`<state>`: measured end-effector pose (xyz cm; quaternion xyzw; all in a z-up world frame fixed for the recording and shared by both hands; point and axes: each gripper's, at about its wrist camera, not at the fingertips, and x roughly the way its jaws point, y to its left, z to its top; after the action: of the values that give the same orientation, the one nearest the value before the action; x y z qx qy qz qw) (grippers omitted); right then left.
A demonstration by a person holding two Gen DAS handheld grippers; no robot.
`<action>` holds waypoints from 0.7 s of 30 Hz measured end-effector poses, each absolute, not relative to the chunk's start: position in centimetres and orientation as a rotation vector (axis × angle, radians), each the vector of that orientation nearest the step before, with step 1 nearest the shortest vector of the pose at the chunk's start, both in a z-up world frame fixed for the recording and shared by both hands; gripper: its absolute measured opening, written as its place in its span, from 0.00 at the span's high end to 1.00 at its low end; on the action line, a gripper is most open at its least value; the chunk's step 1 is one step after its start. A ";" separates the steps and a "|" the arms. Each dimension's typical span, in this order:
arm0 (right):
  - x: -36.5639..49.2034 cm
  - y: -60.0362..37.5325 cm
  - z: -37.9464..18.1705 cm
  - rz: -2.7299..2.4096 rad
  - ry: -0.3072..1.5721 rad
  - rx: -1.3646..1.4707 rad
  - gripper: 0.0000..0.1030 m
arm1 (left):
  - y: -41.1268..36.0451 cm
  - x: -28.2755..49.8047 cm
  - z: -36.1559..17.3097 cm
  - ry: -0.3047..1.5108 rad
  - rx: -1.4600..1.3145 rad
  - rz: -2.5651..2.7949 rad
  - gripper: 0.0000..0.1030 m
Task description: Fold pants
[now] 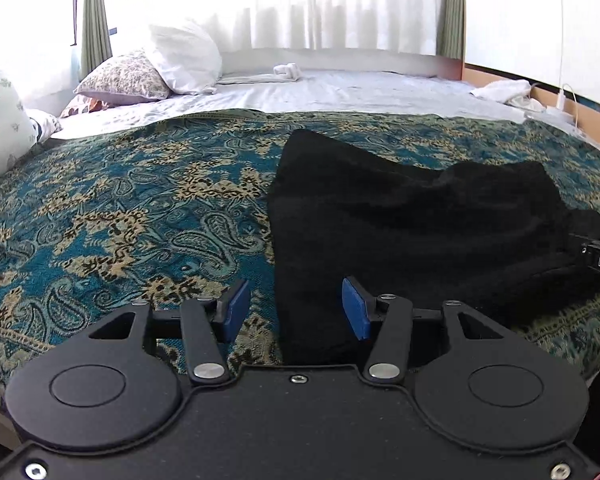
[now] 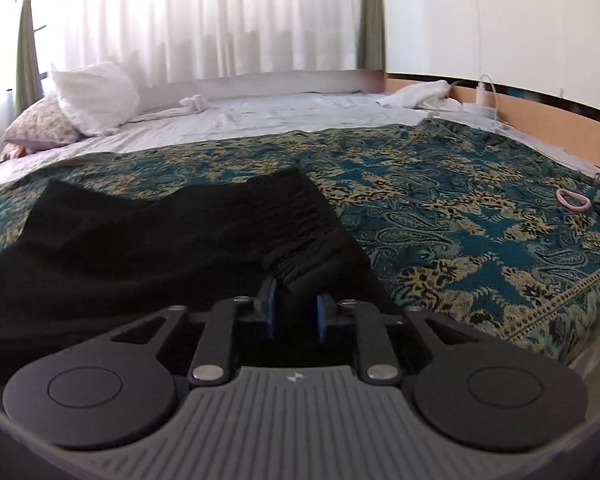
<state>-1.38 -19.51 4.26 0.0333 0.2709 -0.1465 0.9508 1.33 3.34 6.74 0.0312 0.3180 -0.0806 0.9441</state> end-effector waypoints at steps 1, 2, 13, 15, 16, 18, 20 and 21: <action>-1.6 -19.6 4.5 -0.261 0.547 0.069 0.46 | 3.3 1.3 6.7 0.646 0.069 -0.164 0.53; -1.7 -19.6 4.9 -0.221 0.545 0.095 0.29 | 3.3 1.4 6.7 0.646 0.072 -0.163 0.52; -2.6 -18.7 5.3 -0.213 0.564 0.243 0.19 | 5.0 2.3 5.6 0.688 0.066 -0.097 0.51; -1.7 -18.5 4.9 -0.185 0.597 0.276 0.19 | 5.2 2.4 5.6 0.692 0.057 -0.096 0.51; -1.5 -18.4 4.7 -0.177 0.601 0.299 0.21 | 5.3 2.4 5.6 0.694 0.054 -0.093 0.51; -0.4 -18.6 4.5 -0.166 0.605 0.333 0.20 | 5.3 2.5 5.5 0.697 0.052 -0.089 0.51; 0.6 -18.7 4.3 -0.180 0.595 0.358 0.20 | 5.4 2.6 5.4 0.697 0.051 -0.082 0.51; 1.0 -18.4 4.6 -0.200 0.590 0.341 0.21 | 5.4 2.6 5.3 0.697 0.050 -0.080 0.51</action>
<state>1.03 -18.37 4.56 0.1668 0.2889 -0.0979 0.9376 2.58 5.37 5.33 0.0244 0.3416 -0.0392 0.9387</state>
